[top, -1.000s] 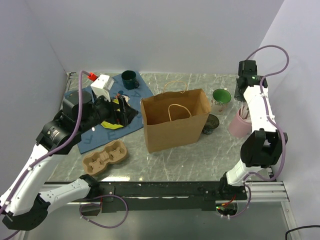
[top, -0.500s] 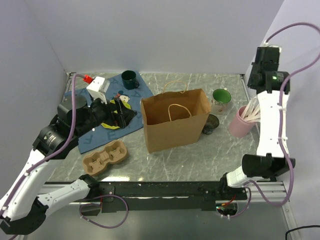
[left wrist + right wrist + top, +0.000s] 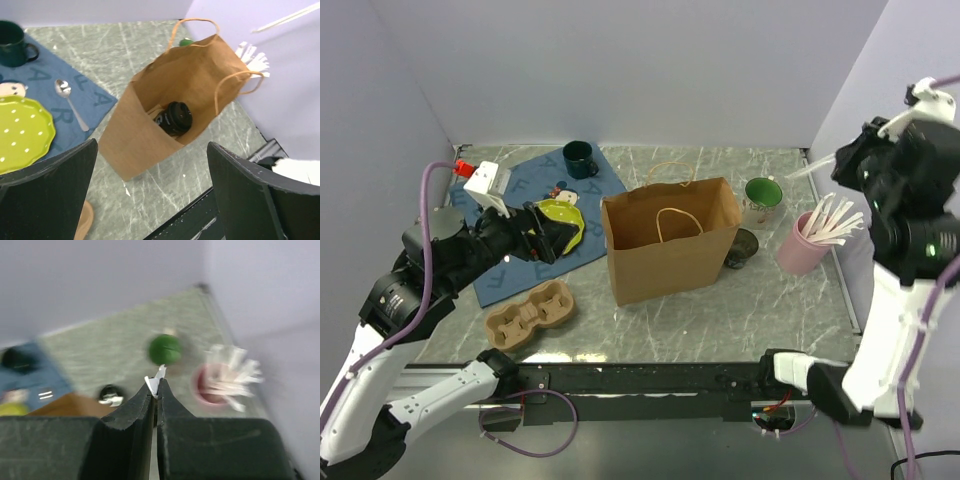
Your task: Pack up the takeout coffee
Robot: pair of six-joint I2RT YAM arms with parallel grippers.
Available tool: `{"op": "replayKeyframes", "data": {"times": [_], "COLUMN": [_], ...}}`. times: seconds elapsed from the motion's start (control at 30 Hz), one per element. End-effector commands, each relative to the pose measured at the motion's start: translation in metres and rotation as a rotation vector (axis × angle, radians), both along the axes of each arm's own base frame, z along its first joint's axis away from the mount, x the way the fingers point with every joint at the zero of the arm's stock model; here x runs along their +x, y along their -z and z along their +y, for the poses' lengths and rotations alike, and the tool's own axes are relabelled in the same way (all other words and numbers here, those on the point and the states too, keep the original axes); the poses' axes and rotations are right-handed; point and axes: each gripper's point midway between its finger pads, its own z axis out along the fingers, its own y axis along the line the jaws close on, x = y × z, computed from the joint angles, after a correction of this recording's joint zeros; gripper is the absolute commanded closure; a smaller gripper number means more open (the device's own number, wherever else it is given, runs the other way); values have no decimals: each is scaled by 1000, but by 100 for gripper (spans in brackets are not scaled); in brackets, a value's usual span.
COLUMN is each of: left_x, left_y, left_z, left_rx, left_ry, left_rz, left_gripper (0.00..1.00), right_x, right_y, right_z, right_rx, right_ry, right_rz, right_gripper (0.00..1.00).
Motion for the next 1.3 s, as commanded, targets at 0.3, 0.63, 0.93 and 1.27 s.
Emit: {"op": "replayKeyframes", "data": {"times": [0.3,0.63,0.93,1.27], "left_x": [18,16,17,20], "left_y": [-18,-26,-19,-23], "left_z": [13,7,-1,-3], "left_rx": [34,-6,-59,-114], "left_ry": [-124,-103,-92,-107], "left_rz": [18,35,56,58], "left_gripper": [3,3,3,3], "right_x": [-36,-22,-18,-16], "right_y": [-17,37,70,79], "right_z": [135,142,160,160], "right_rx": [396,450,418,371], "right_ry": [-662,-676,-692,-661], "right_rz": [-140,17,138,179], "right_gripper": [94,88,81,55]}}
